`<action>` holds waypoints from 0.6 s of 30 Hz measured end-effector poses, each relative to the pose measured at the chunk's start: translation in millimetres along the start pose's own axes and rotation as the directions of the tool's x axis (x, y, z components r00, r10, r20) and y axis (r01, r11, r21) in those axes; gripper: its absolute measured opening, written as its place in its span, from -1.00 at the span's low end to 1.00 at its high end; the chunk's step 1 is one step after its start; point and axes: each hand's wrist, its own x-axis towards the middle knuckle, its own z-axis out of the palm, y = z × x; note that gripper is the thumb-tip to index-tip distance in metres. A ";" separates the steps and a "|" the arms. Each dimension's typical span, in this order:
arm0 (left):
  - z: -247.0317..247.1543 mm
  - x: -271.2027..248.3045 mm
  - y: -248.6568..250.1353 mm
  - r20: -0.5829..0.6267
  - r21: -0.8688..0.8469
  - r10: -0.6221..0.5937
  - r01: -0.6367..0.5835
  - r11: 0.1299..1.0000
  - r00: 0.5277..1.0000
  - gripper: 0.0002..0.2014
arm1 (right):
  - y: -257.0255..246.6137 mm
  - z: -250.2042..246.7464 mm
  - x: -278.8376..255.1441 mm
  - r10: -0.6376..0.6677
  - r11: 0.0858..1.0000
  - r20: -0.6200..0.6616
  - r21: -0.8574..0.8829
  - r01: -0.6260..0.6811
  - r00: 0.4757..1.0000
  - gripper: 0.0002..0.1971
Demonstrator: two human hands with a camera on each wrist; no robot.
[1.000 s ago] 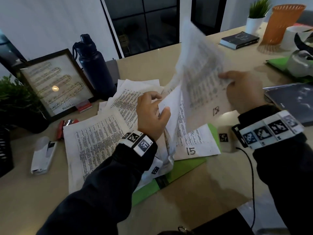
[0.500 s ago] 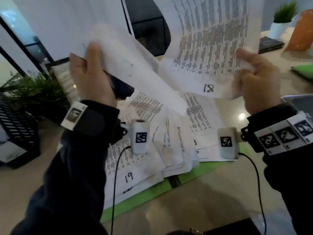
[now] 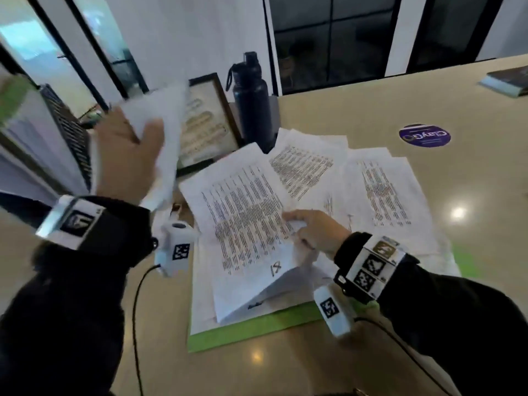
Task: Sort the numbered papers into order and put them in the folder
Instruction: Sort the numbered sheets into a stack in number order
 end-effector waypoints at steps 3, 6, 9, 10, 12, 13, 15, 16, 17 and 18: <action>27.9 -56.6 59.4 0.336 0.076 0.059 -0.089 0.993 0.940 -0.56 | 14.4 16.9 4.0 0.052 0.998 0.018 0.045 -0.053 0.998 -0.40; 71.5 -86.0 28.4 0.608 0.162 -0.059 -0.051 0.985 0.792 -0.36 | 17.9 19.7 4.9 0.061 0.992 0.030 0.112 -0.064 0.998 -0.47; 103.3 -121.8 24.0 0.823 0.271 -0.147 -0.152 0.951 0.548 -0.64 | 17.3 15.5 8.4 0.098 0.989 0.026 0.110 -0.100 0.995 -0.68; 111.1 -127.9 21.8 0.854 0.285 -0.158 -0.191 0.939 0.496 -0.67 | 19.0 12.6 8.9 0.113 0.986 0.027 0.119 -0.115 0.993 -0.73; 119.3 -126.6 19.4 0.866 0.343 -0.221 -0.210 0.916 0.449 -0.61 | 19.4 7.2 2.1 0.140 0.943 0.037 0.300 -0.144 0.990 -0.73; 119.7 -122.7 19.8 0.875 0.359 -0.243 -0.224 0.906 0.418 -0.59 | 19.9 4.8 1.1 0.163 0.913 0.015 0.376 -0.157 0.986 -0.67; 116.4 -114.2 21.2 0.907 0.361 -0.275 -0.255 0.897 0.318 -0.57 | 18.3 0.5 3.8 0.177 0.928 -0.038 0.339 -0.154 0.983 -0.64; 114.0 -110.8 21.8 0.925 0.347 -0.283 -0.258 0.902 0.254 -0.60 | 17.4 0.9 4.9 0.138 0.962 -0.052 0.243 -0.122 0.989 -0.69; 110.5 -106.4 23.4 0.939 0.329 -0.288 -0.244 0.912 0.189 -0.63 | 17.7 1.2 6.8 0.096 0.988 -0.065 0.123 -0.087 0.993 -0.69; 107.0 -102.4 22.9 0.947 0.313 -0.287 -0.218 0.925 0.143 -0.66 | 18.8 1.9 8.2 0.064 0.998 -0.069 0.030 -0.062 0.996 -0.56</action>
